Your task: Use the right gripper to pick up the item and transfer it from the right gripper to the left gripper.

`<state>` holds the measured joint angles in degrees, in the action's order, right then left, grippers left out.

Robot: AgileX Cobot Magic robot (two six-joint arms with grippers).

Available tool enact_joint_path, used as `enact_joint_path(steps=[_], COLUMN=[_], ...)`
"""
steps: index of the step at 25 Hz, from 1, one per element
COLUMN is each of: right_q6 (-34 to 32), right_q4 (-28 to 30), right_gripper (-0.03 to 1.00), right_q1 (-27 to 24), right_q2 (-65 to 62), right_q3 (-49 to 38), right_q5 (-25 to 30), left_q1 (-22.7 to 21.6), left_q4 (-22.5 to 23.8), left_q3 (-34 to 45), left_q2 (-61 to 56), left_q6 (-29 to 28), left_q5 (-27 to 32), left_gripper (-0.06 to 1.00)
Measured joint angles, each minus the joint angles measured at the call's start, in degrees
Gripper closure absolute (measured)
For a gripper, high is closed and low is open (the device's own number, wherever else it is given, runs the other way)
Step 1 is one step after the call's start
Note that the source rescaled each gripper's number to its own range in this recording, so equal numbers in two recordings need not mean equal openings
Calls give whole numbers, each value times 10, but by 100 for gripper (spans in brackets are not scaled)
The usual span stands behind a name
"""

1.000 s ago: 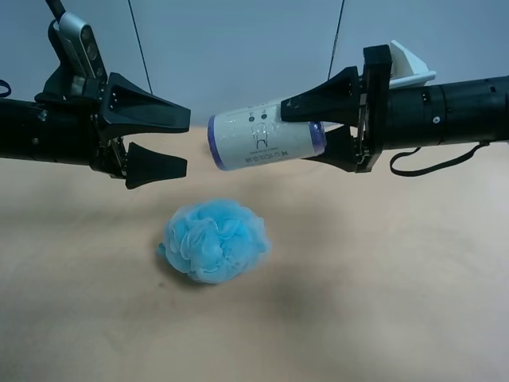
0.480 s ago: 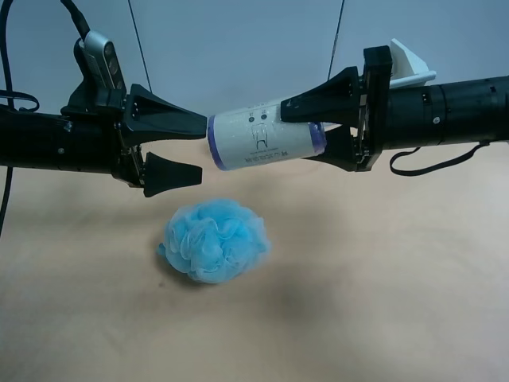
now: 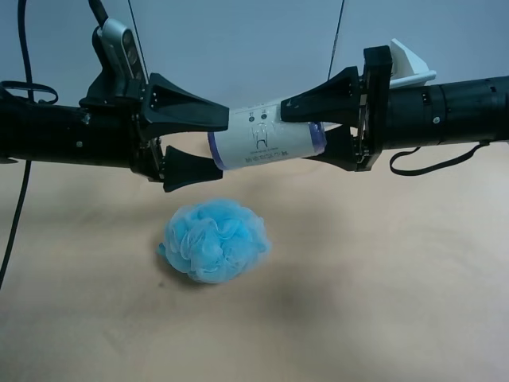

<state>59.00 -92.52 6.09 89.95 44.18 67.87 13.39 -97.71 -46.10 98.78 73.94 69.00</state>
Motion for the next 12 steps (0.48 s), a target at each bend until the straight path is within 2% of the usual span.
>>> enact_joint_path(steps=[6,12], right_q6=[4,9], right_q4=[-7,-13], right_gripper=[97,97], right_q1=[-1,48], right_q2=[0,1], right_q3=[0,0], right_q5=[-15,-1], left_q1=[21,28], left_q4=[5,-12], left_q3=[-40,-45], left_q2=[20,45], left_q6=[-12,-12], left_q5=[-19,-1], left_gripper=[-5,-6])
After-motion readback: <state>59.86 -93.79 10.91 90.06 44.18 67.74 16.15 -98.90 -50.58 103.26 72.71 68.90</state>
